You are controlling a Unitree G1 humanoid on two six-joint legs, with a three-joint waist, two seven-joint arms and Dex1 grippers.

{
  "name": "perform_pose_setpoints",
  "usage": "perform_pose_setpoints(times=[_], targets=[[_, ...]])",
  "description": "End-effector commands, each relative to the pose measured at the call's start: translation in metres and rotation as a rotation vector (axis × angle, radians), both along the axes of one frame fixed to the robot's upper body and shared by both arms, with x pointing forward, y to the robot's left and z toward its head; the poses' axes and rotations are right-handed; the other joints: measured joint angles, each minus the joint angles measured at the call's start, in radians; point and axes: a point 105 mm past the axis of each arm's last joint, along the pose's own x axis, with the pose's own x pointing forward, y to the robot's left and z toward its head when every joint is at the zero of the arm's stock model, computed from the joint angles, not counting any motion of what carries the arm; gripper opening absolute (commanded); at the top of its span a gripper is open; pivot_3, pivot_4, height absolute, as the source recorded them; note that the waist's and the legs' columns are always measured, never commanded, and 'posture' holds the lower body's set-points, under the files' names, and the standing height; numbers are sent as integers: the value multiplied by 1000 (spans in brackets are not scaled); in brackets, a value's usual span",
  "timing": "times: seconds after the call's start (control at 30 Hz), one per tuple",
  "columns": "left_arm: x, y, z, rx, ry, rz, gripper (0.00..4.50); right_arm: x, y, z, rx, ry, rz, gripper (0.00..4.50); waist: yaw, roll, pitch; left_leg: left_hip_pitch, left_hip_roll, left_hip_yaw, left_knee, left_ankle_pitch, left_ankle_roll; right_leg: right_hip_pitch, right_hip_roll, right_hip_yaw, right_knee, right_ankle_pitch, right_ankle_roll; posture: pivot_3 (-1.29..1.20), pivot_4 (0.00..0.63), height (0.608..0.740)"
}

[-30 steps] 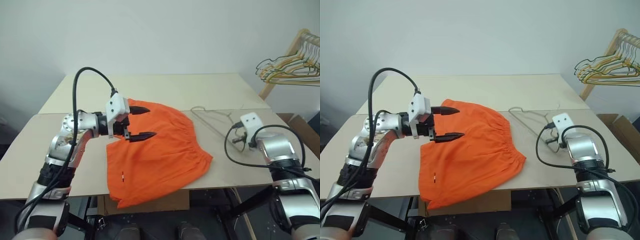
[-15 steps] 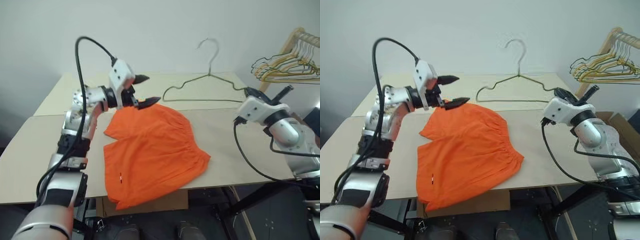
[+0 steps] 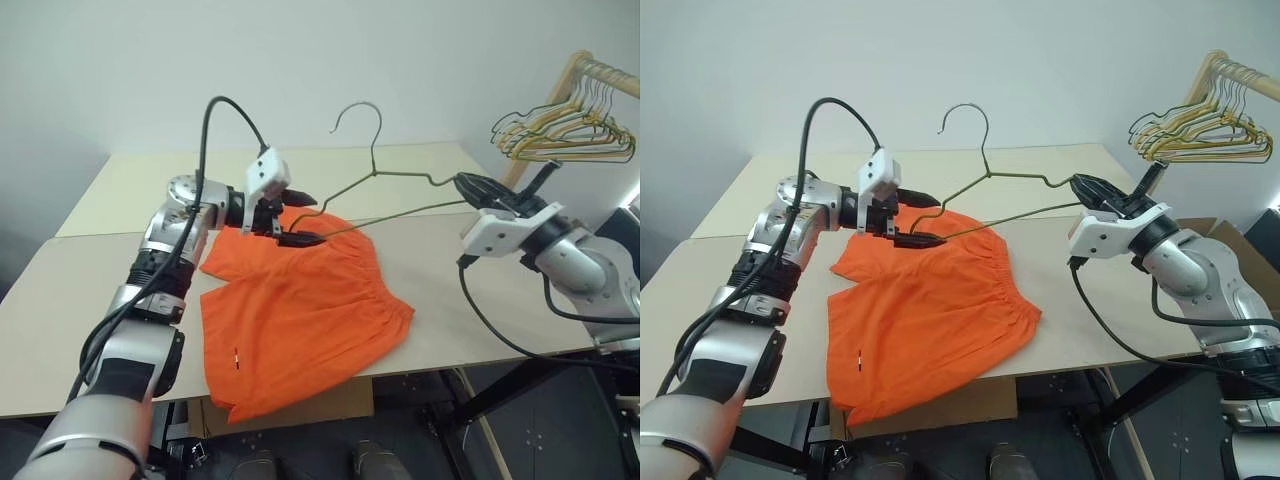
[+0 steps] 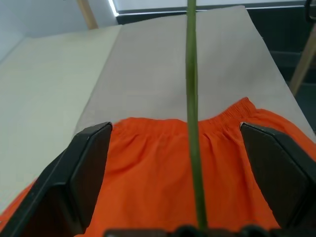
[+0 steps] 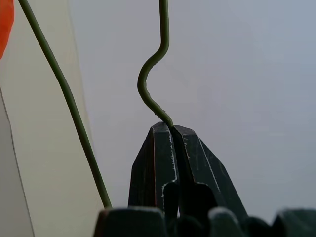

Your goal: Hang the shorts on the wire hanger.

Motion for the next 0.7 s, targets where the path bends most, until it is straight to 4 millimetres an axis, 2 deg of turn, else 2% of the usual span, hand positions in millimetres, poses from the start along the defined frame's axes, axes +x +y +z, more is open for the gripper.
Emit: perform_pose_setpoints(times=[0.03, 0.13, 0.5, 0.53, 0.63, 0.7], targets=[[-6, -7, 4, 63, -35, -78, 4500, -7, 3, 27, 28, -85, 18, 45, -1, 0, 0, 0, 0, 0, 0, 0, 0, 0, 0, 0, 0, 0, 0, 2, 0, 740], [0, -8, -7, 110, -77, -43, 3886, -9, 4, 30, 30, -92, 17, 0, -1, 0, 0, 0, 0, 0, 0, 0, 0, 0, 0, 0, 0, 0, 0, -3, 0, 740], [9, -5, -3, 91, -74, -10, 215, -10, 2, 34, 26, -97, 4, 0, -3, 0, 0, 0, 0, 0, 0, 0, 0, 0, 0, 0, 1, 0, 0, -4, 0, 740], [9, -5, -2, 87, -73, -9, 21, -10, 2, 33, 23, -95, 4, 0, -3, 0, 0, 0, 0, 0, 0, 0, 0, 0, 0, 0, 1, 0, 0, -4, 0, 740], [11, -3, 0, 82, -76, 13, 21, -11, 3, 26, 1, -41, 20, 0, -2, 0, 0, 0, 0, 0, 0, 0, 0, 0, 0, 0, 1, 0, 0, -2, 0, 740], [14, -1, 0, 95, -91, 38, 0, -17, 7, 13, -44, 49, 62, 538, -1, 0, 0, 0, 0, 0, 0, 0, 0, 0, 0, 0, 1, 0, 0, 1, 0, 740]])
